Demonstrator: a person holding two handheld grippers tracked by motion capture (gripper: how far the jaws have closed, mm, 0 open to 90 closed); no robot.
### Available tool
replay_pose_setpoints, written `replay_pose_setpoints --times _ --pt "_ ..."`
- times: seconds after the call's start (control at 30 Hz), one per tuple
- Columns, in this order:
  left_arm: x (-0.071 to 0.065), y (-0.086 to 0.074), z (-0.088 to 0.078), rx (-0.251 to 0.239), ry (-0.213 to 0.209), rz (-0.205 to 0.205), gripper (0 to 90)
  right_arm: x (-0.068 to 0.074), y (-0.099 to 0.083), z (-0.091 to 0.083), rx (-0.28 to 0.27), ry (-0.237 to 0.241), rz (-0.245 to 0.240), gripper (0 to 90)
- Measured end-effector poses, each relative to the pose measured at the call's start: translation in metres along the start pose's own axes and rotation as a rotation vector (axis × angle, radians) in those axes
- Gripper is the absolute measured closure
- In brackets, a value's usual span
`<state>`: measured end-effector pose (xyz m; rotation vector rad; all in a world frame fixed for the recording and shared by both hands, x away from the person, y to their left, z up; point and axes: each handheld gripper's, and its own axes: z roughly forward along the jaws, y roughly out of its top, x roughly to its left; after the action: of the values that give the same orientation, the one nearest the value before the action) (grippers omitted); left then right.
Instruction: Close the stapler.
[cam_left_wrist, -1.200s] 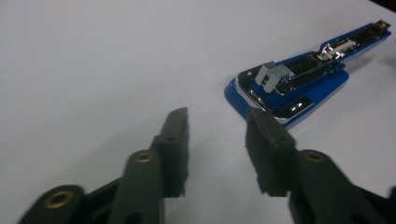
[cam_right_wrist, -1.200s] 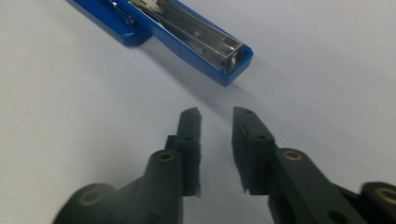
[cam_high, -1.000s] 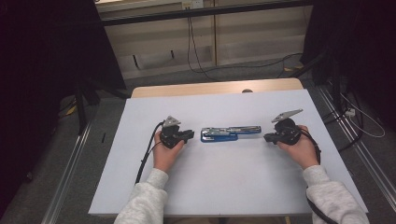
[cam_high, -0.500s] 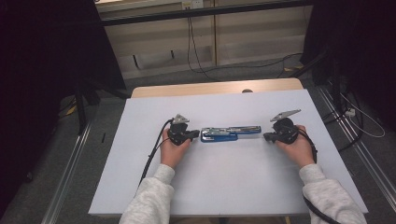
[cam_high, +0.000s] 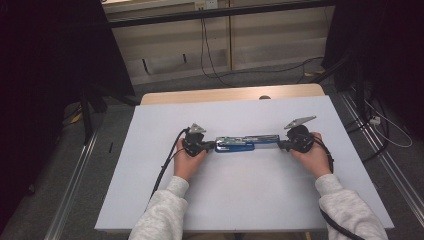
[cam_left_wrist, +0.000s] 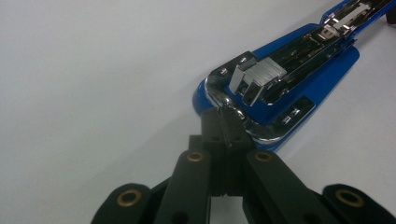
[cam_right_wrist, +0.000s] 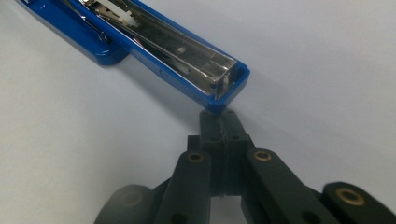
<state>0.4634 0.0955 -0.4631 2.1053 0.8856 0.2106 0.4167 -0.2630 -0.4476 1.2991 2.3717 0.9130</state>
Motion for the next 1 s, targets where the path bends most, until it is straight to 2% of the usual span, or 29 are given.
replay_pose_setpoints --times 0.1,0.2,0.37,0.57,0.6,0.63,0.7,0.73,0.83,0.87,0.93,1.0 --pt "-0.001 0.0 0.001 -0.006 0.004 -0.014 90.0 -0.001 0.001 -0.001 -0.007 0.006 0.006 90.0" --pt "-0.001 0.0 0.0 0.001 0.004 -0.011 90.0 0.0 0.001 -0.003 -0.011 0.007 0.007 90.0" --pt "-0.001 0.001 0.0 0.005 0.005 -0.005 90.0 0.001 0.008 -0.009 -0.066 0.029 0.015 90.0" --pt "0.0 0.001 0.0 0.005 0.011 -0.006 89.7 0.008 0.013 -0.01 -0.095 0.038 -0.014 85.3" --pt "-0.001 0.001 0.001 -0.013 0.014 -0.033 88.3 0.009 0.012 -0.01 -0.092 0.035 -0.011 83.0" --pt "0.001 0.001 0.0 -0.003 0.022 -0.018 86.6 0.009 0.012 -0.01 -0.088 0.037 -0.001 80.2" --pt "0.003 0.001 -0.002 -0.012 0.019 -0.039 78.6 0.008 0.01 -0.009 -0.099 0.05 0.019 74.7" --pt "0.003 0.002 -0.004 -0.011 0.014 -0.04 77.5 0.008 0.009 -0.01 -0.107 0.053 0.026 70.9" --pt "0.004 0.004 -0.01 -0.031 0.026 -0.068 63.5 0.008 0.006 -0.01 -0.115 0.06 0.048 62.2" --pt "0.004 0.005 -0.012 -0.037 0.028 -0.065 61.8 0.007 0.006 -0.01 -0.122 0.068 0.053 60.2" --pt "0.003 0.007 -0.017 -0.037 0.042 -0.042 44.5 0.007 0.004 -0.011 -0.134 0.072 0.064 53.6" --pt "0.003 0.006 -0.022 -0.04 0.021 -0.054 41.0 0.007 0.002 -0.013 -0.142 0.081 0.075 47.5"
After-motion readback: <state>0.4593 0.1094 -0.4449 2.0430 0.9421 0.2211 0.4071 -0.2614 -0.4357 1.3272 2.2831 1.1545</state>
